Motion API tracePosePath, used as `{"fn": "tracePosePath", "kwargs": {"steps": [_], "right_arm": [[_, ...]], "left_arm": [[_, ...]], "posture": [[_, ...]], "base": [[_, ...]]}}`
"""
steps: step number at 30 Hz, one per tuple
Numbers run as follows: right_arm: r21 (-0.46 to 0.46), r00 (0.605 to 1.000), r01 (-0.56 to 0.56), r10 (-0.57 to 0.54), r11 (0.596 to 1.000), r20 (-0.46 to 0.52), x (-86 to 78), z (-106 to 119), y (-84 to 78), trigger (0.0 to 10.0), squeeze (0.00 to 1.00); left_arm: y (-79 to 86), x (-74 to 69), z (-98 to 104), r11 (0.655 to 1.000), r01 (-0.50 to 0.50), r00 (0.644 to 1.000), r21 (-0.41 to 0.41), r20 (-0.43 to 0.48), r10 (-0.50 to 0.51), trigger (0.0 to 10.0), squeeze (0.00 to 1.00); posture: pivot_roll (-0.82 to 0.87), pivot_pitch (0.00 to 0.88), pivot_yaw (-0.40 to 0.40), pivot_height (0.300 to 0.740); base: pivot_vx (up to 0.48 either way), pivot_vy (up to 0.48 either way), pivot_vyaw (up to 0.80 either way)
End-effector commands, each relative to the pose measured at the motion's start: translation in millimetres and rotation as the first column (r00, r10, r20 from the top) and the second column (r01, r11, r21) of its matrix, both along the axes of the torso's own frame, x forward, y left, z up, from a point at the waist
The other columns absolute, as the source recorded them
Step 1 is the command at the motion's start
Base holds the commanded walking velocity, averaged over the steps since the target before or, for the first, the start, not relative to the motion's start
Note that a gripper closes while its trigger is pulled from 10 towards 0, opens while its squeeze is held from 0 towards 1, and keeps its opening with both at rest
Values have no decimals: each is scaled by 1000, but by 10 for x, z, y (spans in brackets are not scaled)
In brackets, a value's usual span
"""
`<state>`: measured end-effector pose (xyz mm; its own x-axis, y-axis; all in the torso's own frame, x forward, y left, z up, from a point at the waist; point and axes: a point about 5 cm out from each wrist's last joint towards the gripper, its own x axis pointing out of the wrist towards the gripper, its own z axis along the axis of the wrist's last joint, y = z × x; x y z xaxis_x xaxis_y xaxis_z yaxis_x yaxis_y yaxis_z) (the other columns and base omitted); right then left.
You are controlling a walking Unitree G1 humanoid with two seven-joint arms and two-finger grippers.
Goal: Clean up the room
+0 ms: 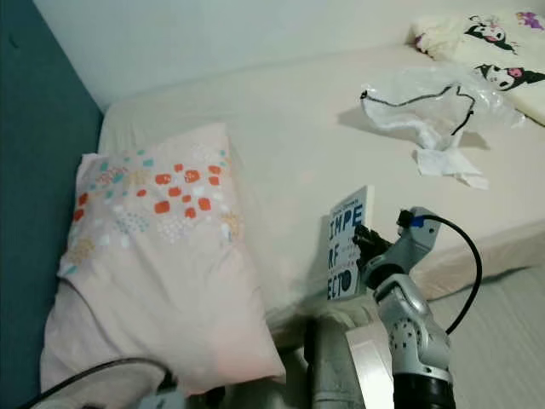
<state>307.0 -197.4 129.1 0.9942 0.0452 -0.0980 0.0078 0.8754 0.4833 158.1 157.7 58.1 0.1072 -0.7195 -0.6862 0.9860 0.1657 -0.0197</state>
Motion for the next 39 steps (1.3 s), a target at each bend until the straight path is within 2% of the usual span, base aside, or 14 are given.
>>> {"fn": "tracePosePath", "kwargs": {"steps": [1,3,4,5,6,15,18,19,23,25,27,28,32,39], "right_arm": [[-1,1000,11,-11,1000,20,-17,11,-24,10000,0],[-2,1000,13,-13,1000,21,-21,15,-26,10000,0],[-2,1000,14,-14,1000,22,-22,18,-28,10000,0],[-2,1000,14,-14,1000,22,-24,20,-30,10000,0],[-3,1000,16,-16,1000,23,-25,25,-35,10000,0],[-4,999,24,-24,1000,28,-34,44,-52,10000,0],[-3,999,27,-26,1000,29,-35,45,-56,10000,0],[-1,999,28,-28,1000,30,-37,48,-57,10000,0],[0,999,29,-29,1000,32,-38,53,-58,10000,0],[1,999,29,-29,1000,33,-37,55,-58,10000,0],[0,999,29,-29,1000,34,-34,56,-56,10000,0],[0,999,29,-29,1000,35,-31,60,-56,10000,0],[-1,999,31,-30,1000,38,-31,72,-66,10000,0],[-11,998,45,-45,999,34,-62,63,-128,10000,0]], "left_arm": [[-50,32,-126,998,-54,997,32,51,52,10000,0],[-162,173,-166,994,-106,982,39,160,99,9059,0],[-220,228,-175,993,-113,971,38,216,102,2824,0],[-260,262,-179,993,-115,962,37,252,102,2824,0],[-322,299,-178,994,-109,951,32,293,95,0,0],[-330,415,-284,985,-117,898,127,436,51,0,0],[-308,523,-291,976,-162,851,147,521,63,0,0],[-328,666,-215,969,-217,785,121,611,100,0,0],[-377,829,-84,959,-278,700,56,696,162,0,0],[-445,990,72,948,-317,606,-20,765,219,0,0],[-594,1181,312,939,-318,497,-132,820,284,902,0],[-668,1254,420,934,-309,452,-182,836,312,3216,0],[-802,1334,559,926,-279,381,-252,857,348,4157,0],[-884,1277,516,924,-258,383,-282,848,366,4314,0]], "posture": [[-52,198,20,603],[-55,199,19,603],[-58,200,19,603],[-58,200,19,603],[-61,200,19,603],[-64,204,19,603],[-64,204,19,603],[-65,204,19,603],[-68,205,17,603],[-67,205,17,603],[-73,203,17,603],[-73,203,17,603],[-80,203,17,603],[-85,204,18,603]], "base": [[0,0,0],[0,0,0],[0,0,0],[0,0,0],[0,0,0],[0,0,0],[0,0,0],[0,0,0],[0,0,0],[0,0,0],[0,0,0],[0,0,0],[0,0,0],[0,0,0]]}}
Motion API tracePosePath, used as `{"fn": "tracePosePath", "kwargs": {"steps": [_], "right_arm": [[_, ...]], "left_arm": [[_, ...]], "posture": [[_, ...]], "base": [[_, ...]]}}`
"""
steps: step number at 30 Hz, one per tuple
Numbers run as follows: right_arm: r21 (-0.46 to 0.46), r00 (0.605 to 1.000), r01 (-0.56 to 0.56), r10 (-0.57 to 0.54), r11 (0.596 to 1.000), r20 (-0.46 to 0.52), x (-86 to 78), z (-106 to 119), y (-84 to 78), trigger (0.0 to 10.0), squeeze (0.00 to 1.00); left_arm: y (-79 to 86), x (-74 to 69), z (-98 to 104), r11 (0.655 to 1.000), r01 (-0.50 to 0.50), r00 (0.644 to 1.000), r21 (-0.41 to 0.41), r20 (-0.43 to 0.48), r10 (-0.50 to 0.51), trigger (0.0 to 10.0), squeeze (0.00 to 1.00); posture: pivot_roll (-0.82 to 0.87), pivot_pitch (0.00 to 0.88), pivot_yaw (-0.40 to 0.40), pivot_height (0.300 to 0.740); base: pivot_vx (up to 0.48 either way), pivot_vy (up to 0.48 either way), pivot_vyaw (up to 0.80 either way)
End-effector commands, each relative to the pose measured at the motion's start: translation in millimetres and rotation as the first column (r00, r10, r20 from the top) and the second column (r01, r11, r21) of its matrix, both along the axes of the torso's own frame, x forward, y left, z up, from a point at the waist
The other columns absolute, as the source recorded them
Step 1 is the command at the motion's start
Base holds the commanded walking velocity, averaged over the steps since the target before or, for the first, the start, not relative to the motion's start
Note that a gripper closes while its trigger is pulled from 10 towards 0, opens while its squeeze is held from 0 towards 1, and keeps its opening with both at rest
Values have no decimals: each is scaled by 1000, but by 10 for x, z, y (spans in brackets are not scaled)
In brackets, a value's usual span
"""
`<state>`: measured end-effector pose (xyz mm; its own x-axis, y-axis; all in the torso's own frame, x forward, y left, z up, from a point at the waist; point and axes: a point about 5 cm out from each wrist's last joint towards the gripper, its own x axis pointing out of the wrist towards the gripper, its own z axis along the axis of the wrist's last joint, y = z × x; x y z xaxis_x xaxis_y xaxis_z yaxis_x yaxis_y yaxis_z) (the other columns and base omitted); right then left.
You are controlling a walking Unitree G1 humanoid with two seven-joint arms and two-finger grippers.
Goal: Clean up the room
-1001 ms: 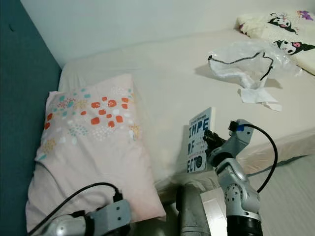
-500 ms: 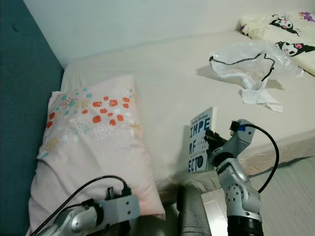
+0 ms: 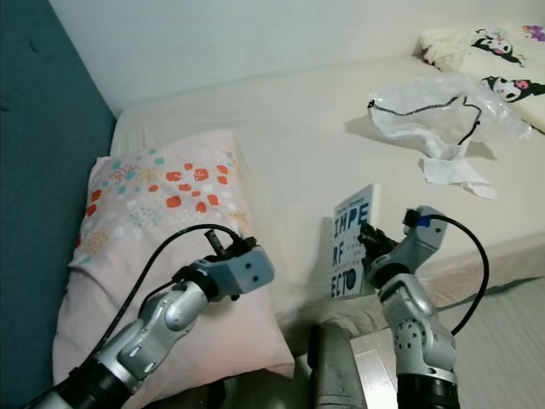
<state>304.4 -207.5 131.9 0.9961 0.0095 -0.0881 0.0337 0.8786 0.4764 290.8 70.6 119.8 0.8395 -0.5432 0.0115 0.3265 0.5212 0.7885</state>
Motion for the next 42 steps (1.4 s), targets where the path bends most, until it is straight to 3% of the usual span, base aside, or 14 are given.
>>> {"fn": "tracePosePath", "kwargs": {"steps": [1,3,4,7,10,14,22,23,24,25,26,30,37,42], "right_arm": [[-4,1000,10,-10,1000,22,-38,32,-26,10000,0],[-5,1000,8,-8,1000,21,-38,28,-20,10000,0],[-5,1000,7,-7,1000,19,-38,24,-14,10000,0],[-5,1000,2,-2,1000,15,-36,11,-7,10000,0],[-10,1000,3,-3,1000,16,-20,5,-21,10000,0],[-8,1000,7,-7,1000,29,3,31,-41,10000,0],[-26,999,-11,12,1000,37,194,19,-66,10000,0],[-27,996,-89,90,996,21,336,-19,47,10000,0],[-27,996,-89,90,996,21,336,-19,47,10000,0],[-28,992,-124,125,992,26,386,1,102,10000,0],[-28,992,-124,125,992,26,386,1,102,10000,0],[-34,984,-167,169,985,64,481,108,178,10000,0],[-13,979,-188,189,982,72,474,50,214,10000,0],[-20,973,-213,214,977,83,498,-1,261,10000,0]], "left_arm": [[-13,-69,-117,1000,18,999,-4,-42,-18,4510,0],[-30,-112,-150,997,70,994,-17,-81,-72,5098,0],[-10,-159,-165,991,130,984,-26,-120,-132,10000,0],[221,-348,-134,948,299,904,-114,-283,-319,10000,0],[476,-392,-19,926,286,850,-245,-381,-363,10000,0],[573,-392,32,913,258,837,-317,-398,-375,10000,0],[640,-346,93,868,131,873,-479,-360,-330,10000,0],[686,-284,88,767,-51,898,-639,-366,-245,10000,0],[686,-284,88,767,-51,898,-639,-366,-245,10000,0],[705,-270,67,713,-129,900,-689,-383,-207,10000,0],[705,-270,67,713,-129,900,-689,-383,-207,10000,0],[732,-253,-63,602,-287,869,-745,-467,-164,10000,0],[741,-204,-355,610,-393,828,-687,-553,-89,10000,0],[832,-140,-498,576,-471,801,-669,-598,-39,10000,0]], "posture": [[-83,204,17,603],[-83,204,17,603],[-84,203,18,603],[-74,201,15,603],[-66,197,15,603],[-63,194,14,603],[-48,179,-4,603],[-34,164,-19,603],[-34,164,-19,603],[-30,160,-25,603],[-30,160,-25,603],[-23,135,-36,603],[-21,72,-33,608],[-22,27,-33,628]], "base": [[0,0,0],[0,0,0],[0,0,0],[0,0,0],[0,0,0],[0,0,0],[0,0,0],[0,0,0],[0,0,0],[0,0,0],[0,0,0],[0,0,0],[0,0,0],[0,0,0]]}}
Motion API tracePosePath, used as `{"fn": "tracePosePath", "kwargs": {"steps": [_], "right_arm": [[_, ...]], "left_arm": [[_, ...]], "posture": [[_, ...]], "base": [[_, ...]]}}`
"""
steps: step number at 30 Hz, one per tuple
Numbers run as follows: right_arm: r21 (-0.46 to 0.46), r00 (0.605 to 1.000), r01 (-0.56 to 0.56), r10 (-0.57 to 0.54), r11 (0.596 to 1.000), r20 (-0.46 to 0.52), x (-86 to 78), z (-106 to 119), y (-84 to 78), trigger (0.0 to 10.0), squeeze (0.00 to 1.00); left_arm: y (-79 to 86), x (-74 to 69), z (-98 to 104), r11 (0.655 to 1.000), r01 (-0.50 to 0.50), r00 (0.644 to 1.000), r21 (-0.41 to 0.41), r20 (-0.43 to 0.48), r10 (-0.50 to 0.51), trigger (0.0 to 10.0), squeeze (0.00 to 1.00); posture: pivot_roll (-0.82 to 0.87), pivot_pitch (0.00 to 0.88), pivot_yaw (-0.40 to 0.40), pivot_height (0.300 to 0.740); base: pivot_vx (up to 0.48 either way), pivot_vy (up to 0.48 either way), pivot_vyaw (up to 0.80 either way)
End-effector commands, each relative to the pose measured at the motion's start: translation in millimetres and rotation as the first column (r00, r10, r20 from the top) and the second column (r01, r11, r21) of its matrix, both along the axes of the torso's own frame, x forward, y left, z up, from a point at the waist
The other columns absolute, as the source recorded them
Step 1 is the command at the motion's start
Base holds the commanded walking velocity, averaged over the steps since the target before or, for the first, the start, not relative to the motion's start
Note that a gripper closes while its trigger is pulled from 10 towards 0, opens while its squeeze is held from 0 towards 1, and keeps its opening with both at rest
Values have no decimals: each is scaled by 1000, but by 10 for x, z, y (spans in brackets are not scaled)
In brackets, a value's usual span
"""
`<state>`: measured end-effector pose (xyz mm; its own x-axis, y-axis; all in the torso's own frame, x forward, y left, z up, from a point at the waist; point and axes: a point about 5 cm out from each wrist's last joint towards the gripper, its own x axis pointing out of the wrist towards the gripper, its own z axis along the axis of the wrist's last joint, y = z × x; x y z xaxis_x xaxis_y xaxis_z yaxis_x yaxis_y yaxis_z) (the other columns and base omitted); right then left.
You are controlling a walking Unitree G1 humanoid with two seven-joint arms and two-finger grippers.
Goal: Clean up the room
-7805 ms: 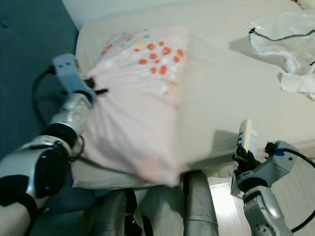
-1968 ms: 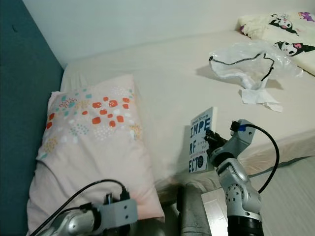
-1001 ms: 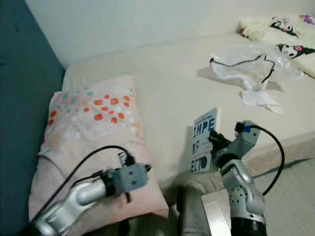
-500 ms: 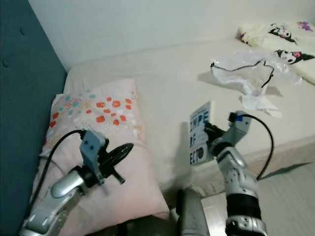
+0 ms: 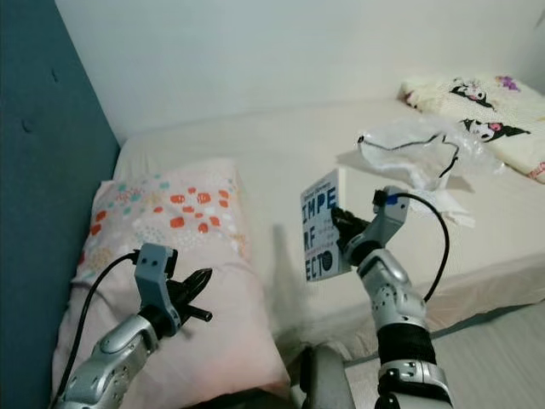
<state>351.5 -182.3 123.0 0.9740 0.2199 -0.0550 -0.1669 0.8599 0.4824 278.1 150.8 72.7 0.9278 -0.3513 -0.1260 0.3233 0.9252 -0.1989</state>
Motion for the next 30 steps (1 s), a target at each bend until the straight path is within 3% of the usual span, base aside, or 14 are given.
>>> {"fn": "tracePosePath", "kwargs": {"steps": [1,9,12,16,21,23,24,25,26,28,30], "right_arm": [[-18,999,-7,7,1000,49,49,65,6,10000,0],[-41,1000,-1,0,999,-26,27,-163,-31,10000,0],[-49,992,18,-24,999,-120,-76,-445,-60,10000,0],[-44,989,10,-17,999,-150,-137,-570,-33,10000,0],[-53,987,2,-10,999,-160,-141,-607,-20,10000,0],[-68,985,-8,-4,998,-173,-133,-635,6,10000,0],[-68,985,-8,-4,998,-173,-133,-635,6,10000,0],[-79,983,-13,-2,997,-184,-136,-657,16,10000,0],[-79,983,-13,-2,997,-184,-136,-657,16,10000,0],[-94,980,-22,3,995,-198,-142,-685,34,10000,0],[-96,980,-23,4,995,-199,-141,-689,40,10000,0]], "left_arm": [[123,27,-97,997,-72,997,29,-30,73,10000,0],[445,-12,-417,967,-246,955,61,-153,253,10000,0],[716,-205,-729,929,-350,889,119,-271,370,10000,0],[1000,-526,-1010,886,-422,798,192,-386,463,10000,0],[1051,-694,-1144,876,-431,755,218,-444,482,10000,0],[1041,-934,-1329,863,-425,685,272,-526,503,10000,0],[1041,-934,-1329,863,-425,685,272,-526,503,10000,0],[1005,-1050,-1416,860,-418,648,294,-567,509,10000,0],[1005,-1050,-1416,860,-418,648,294,-567,509,10000,0],[909,-1212,-1536,861,-401,596,313,-625,504,10000,0],[875,-1250,-1565,863,-397,583,313,-640,500,10000,0]], "posture": [[-22,9,-33,638],[-19,0,-34,663],[-9,0,-36,678],[-7,0,-34,698],[2,0,-31,708],[-3,0,-29,718],[-3,0,-29,718],[-5,0,-31,723],[-5,0,-31,723],[-7,0,-34,733],[-11,0,-33,738]], "base": [[0,0,0],[0,0,0],[0,0,0],[0,0,0],[0,0,0],[0,0,0],[0,0,0],[0,0,0],[0,0,0],[0,0,0],[0,0,0]]}}
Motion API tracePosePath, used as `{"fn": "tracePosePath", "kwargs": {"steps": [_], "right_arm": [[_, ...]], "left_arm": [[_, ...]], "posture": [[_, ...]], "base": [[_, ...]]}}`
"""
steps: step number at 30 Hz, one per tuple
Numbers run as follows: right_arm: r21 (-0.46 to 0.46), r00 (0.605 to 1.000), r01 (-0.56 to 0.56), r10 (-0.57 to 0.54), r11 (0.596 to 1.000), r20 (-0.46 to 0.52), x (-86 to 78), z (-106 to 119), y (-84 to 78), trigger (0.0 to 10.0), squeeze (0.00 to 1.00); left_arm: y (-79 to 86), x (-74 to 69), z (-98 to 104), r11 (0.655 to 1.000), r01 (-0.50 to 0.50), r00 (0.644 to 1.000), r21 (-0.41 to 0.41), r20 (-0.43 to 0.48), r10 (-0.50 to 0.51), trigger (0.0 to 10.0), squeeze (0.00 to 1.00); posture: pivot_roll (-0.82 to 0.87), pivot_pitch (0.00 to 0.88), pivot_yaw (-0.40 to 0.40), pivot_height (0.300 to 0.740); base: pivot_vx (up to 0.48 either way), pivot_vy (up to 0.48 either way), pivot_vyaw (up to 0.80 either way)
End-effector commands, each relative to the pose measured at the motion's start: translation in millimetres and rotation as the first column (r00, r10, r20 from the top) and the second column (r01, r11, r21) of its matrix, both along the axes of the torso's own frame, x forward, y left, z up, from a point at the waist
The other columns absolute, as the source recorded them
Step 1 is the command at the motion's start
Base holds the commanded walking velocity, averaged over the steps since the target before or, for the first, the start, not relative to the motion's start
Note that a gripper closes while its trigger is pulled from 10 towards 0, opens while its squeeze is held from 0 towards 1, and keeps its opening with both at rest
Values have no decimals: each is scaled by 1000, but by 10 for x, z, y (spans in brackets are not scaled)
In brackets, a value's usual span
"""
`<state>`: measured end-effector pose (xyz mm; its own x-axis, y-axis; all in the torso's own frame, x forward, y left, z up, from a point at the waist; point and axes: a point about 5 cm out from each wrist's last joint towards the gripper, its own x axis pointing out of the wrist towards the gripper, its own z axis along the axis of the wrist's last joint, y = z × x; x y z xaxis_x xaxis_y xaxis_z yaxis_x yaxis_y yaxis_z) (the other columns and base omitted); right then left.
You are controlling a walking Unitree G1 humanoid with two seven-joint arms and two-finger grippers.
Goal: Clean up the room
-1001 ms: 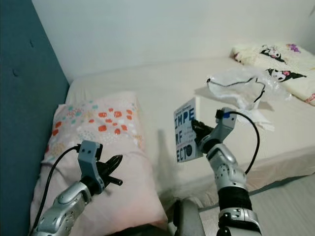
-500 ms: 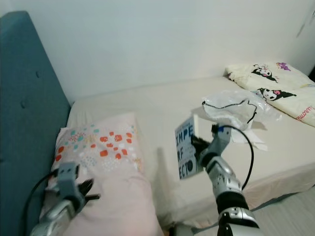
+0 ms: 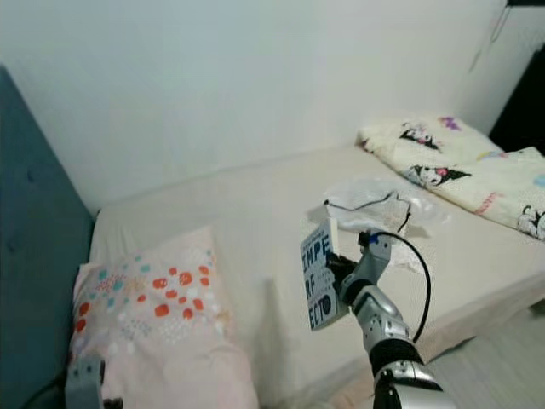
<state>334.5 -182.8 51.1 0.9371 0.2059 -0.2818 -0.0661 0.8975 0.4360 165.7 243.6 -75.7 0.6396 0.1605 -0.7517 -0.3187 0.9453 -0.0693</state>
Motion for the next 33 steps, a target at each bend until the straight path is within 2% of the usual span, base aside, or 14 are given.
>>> {"fn": "tracePosePath", "kwargs": {"steps": [1,6,13,15,19,20,23,25,26,30,32,33], "right_arm": [[-15,1000,-16,17,1000,17,30,30,45,10000,0],[-87,999,-42,42,995,-4,20,-16,85,10000,0],[-163,997,-46,37,986,-61,-40,-132,94,10000,0],[-190,989,-68,41,979,-140,-180,-319,91,10000,0],[-196,979,-73,33,978,-201,-293,-454,86,10000,0],[-213,957,-82,17,974,-289,-452,-627,77,10000,0],[-218,947,-84,10,972,-320,-515,-689,74,10000,0],[-234,921,-74,-24,969,-389,-664,-823,38,10000,0],[-234,921,-74,-24,969,-389,-664,-823,38,10000,0],[-276,886,-80,-59,958,-461,-860,-972,-28,10000,0],[-288,875,-86,-66,954,-480,-917,-1013,-43,10000,0],[-306,861,-100,-72,947,-504,-1000,-1068,-58,10000,0]], "left_arm": [[-53,-127,-82,1000,3,998,-9,-63,-4,10000,0],[-180,-230,-168,999,45,990,-18,-130,-46,10000,0],[-196,-248,-186,999,49,986,-15,-156,-51,10000,0],[-218,-246,-195,998,54,984,-17,-172,-56,10000,0],[-244,-237,-200,998,65,981,-22,-181,-68,10000,0],[-286,-236,-210,996,86,977,-27,-193,-90,10000,0],[-300,-240,-215,995,94,975,-27,-199,-98,10000,0],[-314,-265,-227,993,117,970,-20,-214,-118,10000,0],[-314,-265,-227,993,117,970,-20,-214,-118,10000,0],[-300,-312,-239,983,183,956,2,-235,-178,10000,0],[-299,-330,-246,982,187,952,-4,-245,-182,10000,0],[-292,-354,-253,982,191,949,-4,-253,-185,10000,0]], "posture": [[-11,0,-33,738],[-10,0,-36,740],[0,0,-43,740],[4,0,-50,740],[4,0,-50,740],[3,0,-58,740],[3,0,-58,740],[1,0,-57,740],[1,0,-57,740],[7,0,-59,740],[12,0,-60,740],[15,0,-61,740]], "base": [[0,0,0],[0,0,0],[0,0,0],[0,0,0],[-212,0,0],[-458,0,0],[-458,0,0],[-383,0,0],[-307,0,0],[0,0,0],[0,0,0],[0,-386,0]]}}
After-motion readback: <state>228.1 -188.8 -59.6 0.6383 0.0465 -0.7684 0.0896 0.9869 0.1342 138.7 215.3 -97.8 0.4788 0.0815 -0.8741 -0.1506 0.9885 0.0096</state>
